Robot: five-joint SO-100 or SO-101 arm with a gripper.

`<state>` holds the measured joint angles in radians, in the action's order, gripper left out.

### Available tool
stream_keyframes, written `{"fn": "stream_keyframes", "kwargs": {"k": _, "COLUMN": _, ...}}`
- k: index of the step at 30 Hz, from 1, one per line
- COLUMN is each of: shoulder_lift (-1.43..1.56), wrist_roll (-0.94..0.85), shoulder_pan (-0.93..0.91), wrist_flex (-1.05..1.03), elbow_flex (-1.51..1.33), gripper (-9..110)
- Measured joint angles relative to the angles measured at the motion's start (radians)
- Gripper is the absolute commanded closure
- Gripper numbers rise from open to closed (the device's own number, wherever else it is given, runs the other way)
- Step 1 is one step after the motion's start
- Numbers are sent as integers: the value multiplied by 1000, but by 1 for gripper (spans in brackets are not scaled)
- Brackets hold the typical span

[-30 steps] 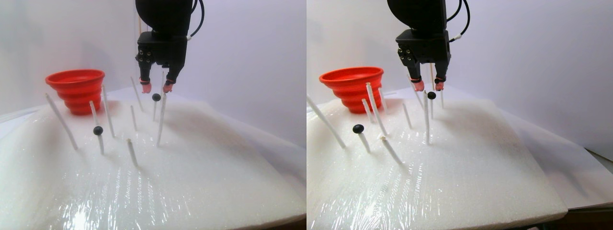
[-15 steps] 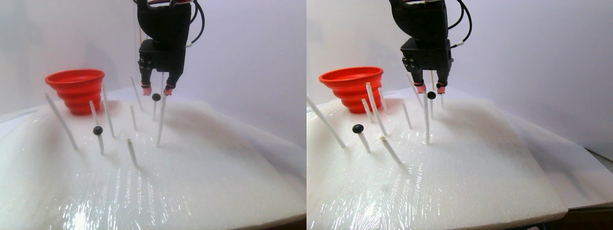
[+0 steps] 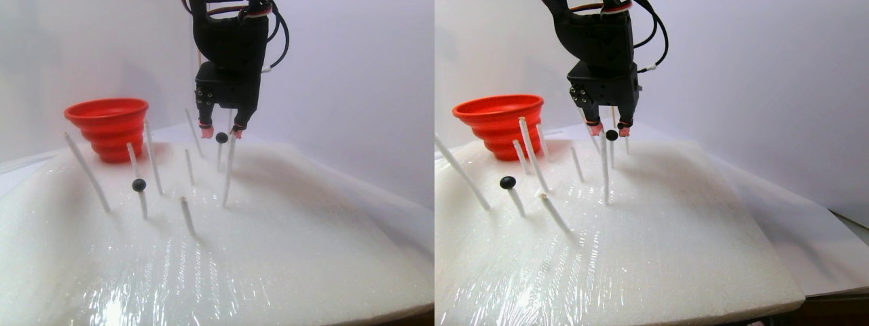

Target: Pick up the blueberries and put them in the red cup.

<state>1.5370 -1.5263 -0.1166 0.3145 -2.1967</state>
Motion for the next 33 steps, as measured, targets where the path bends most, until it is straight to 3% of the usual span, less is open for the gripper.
{"fn": "stream_keyframes", "kwargs": {"k": 33, "shoulder_lift": -66, "wrist_roll": 0, "shoulder_pan": 9, "wrist_flex": 109, "elbow_flex": 2, "gripper": 87}}
